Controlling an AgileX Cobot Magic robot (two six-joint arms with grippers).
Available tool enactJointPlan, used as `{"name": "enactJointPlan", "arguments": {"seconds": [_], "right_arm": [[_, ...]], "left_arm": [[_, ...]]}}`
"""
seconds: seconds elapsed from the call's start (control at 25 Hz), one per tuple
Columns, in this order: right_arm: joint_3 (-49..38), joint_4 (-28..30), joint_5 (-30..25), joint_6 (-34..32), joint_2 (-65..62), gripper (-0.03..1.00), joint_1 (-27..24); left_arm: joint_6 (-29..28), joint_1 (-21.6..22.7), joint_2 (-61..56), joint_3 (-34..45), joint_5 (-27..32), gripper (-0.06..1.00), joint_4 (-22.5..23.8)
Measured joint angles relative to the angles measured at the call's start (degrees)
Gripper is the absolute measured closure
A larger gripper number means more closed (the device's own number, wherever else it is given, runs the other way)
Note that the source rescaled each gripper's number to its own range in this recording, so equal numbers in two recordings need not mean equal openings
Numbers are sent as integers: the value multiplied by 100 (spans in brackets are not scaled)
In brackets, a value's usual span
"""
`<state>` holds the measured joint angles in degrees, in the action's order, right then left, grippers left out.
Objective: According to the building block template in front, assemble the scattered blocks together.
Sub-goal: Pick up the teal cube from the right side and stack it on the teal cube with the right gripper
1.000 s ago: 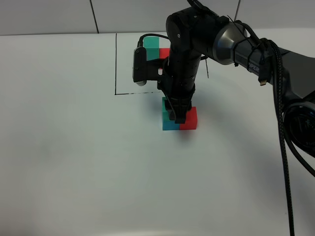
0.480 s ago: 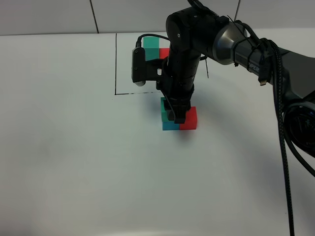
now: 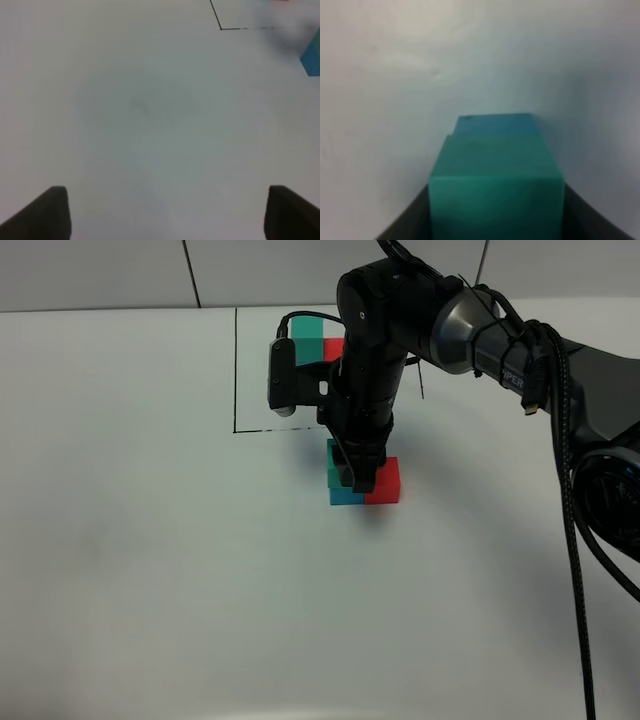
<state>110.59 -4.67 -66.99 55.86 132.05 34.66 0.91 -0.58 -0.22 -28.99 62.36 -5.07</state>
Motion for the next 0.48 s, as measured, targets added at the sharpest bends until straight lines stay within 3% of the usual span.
{"name": "enactJointPlan", "arguments": {"seconds": [0.48], "right_arm": [[0, 5, 0, -45, 5, 95, 0]], "left_arm": [[0, 0, 0, 0, 0, 18, 0]]}}
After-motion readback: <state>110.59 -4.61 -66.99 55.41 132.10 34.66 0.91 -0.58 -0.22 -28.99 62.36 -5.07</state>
